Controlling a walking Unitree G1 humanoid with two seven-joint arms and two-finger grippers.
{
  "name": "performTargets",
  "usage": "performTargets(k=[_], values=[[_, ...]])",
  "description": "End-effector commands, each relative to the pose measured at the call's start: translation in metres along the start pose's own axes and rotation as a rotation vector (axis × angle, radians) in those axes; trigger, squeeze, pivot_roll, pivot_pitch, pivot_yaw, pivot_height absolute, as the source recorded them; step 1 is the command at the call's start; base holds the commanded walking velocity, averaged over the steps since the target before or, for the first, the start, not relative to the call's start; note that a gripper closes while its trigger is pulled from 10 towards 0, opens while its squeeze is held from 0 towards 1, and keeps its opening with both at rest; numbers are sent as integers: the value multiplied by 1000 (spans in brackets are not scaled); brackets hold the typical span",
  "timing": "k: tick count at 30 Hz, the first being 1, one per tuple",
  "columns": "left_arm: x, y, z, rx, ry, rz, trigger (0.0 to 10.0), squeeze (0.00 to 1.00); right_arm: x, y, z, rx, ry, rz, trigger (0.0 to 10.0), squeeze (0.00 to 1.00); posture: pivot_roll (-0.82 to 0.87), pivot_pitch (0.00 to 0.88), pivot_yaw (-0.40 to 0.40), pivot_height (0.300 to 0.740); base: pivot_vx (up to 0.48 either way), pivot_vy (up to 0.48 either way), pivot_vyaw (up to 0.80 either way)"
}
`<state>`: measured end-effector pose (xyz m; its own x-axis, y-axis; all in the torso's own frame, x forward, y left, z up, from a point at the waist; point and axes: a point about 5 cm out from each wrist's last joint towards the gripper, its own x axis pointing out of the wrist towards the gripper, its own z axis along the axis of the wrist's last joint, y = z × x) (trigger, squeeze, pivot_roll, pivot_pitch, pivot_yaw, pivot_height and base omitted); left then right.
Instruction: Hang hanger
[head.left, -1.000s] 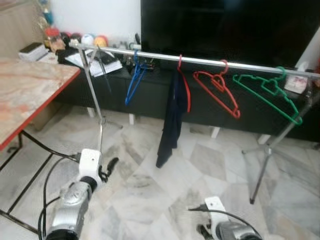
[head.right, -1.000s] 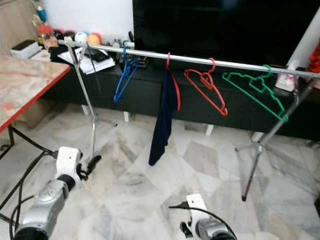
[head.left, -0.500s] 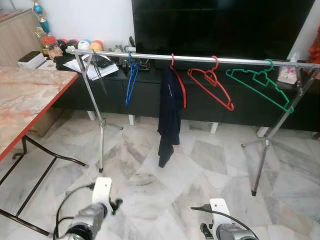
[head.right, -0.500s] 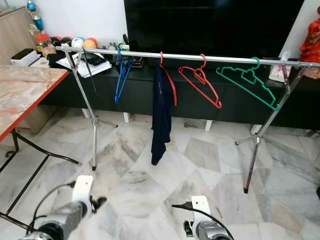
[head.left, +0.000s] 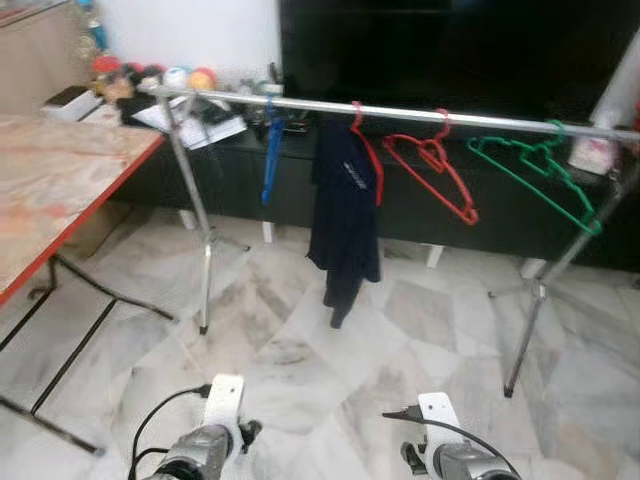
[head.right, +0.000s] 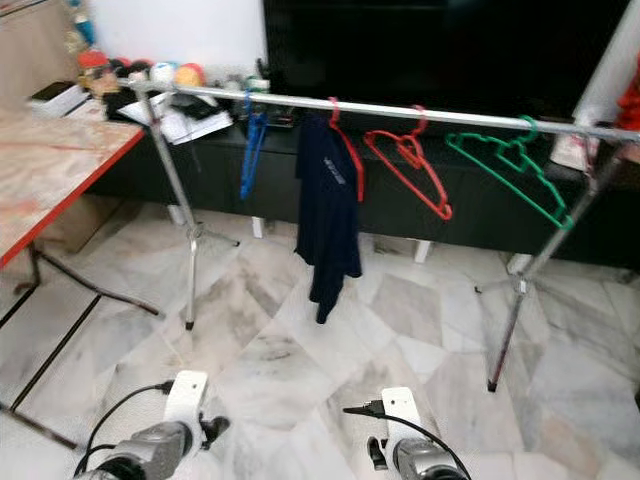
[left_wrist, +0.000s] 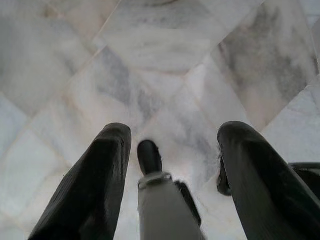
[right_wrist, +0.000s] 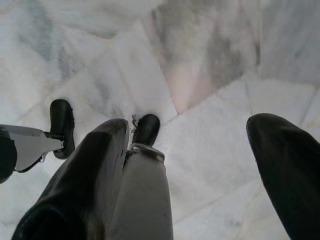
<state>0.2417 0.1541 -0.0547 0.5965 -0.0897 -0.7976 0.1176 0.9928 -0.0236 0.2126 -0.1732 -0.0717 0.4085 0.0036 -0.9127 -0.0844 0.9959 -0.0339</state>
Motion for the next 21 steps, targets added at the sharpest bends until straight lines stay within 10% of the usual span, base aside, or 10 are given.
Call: performTargets(k=[1, 21], values=[[-1, 4, -7, 11, 32, 12, 10000, 0, 0, 2, 1, 0, -4, 12, 10000, 0, -26, 0, -39, 740, 0, 0, 800], [-1, 8, -10, 18, 34, 41, 10000, 0, 0, 7, 1, -39, 0, 49, 10000, 0, 10, 0, -38, 740, 0, 0, 800]])
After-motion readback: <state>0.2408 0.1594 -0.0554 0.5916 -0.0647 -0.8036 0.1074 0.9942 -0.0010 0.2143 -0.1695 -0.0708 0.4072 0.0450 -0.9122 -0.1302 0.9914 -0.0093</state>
